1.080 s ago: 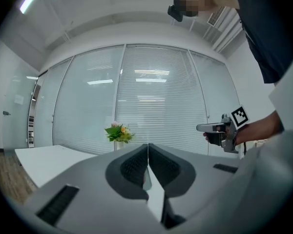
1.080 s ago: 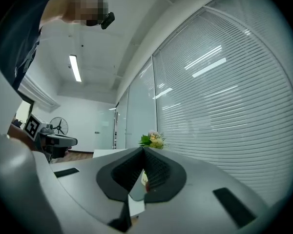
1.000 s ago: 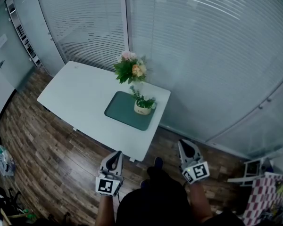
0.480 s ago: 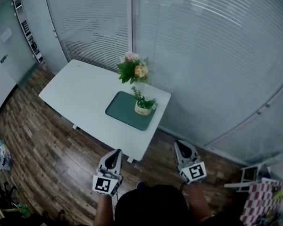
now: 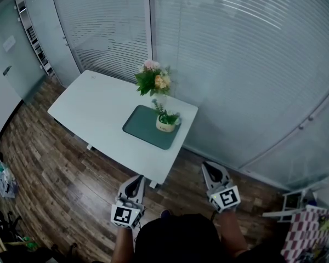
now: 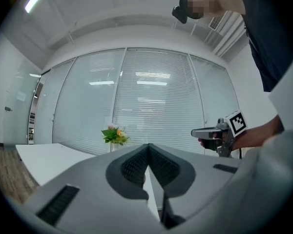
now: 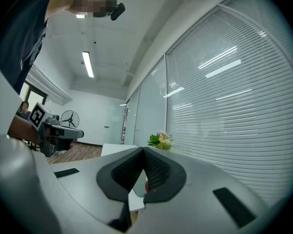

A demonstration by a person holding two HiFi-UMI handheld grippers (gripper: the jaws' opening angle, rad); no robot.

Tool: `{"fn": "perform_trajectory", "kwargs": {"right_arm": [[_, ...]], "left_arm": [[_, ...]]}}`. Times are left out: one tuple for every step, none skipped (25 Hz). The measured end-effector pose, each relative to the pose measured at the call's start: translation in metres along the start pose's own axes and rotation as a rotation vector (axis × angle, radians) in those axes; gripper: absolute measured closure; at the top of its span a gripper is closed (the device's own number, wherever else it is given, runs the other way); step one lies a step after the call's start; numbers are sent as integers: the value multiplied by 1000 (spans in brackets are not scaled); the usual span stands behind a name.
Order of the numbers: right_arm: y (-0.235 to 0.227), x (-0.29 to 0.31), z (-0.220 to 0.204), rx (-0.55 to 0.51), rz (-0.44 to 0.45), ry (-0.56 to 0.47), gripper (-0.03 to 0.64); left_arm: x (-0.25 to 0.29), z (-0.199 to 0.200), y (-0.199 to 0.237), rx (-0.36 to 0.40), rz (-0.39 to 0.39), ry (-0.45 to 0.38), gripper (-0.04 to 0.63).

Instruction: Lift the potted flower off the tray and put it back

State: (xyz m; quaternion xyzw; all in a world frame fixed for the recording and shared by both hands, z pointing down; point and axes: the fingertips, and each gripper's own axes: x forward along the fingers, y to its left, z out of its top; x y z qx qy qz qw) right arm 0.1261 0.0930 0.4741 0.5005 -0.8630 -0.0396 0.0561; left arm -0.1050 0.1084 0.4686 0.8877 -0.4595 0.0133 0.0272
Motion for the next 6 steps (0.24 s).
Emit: {"fn": "perform_trajectory", "kwargs": {"right_arm": [[0,-1,0,-1,1,0,614],[0,-2,0,-4,4,-1,614],[0,-2,-1,-6,7,-4,614],[0,-3,-1,-5,9,-9,614],[0,-4,-1,-1,11,-15,614],[0,-5,-1,5,12,-21,614]], "left_arm": [[-1,0,-2,3,-2,1,588],[-1,0,-3,5,-3,1,588],[-2,0,-4,8,-3,1,588],[-2,0,-5,11,-3,1,588],[-3,-1,-6,14,-2,2,588],[-3,-2,-6,18,-2,4,588]]}}
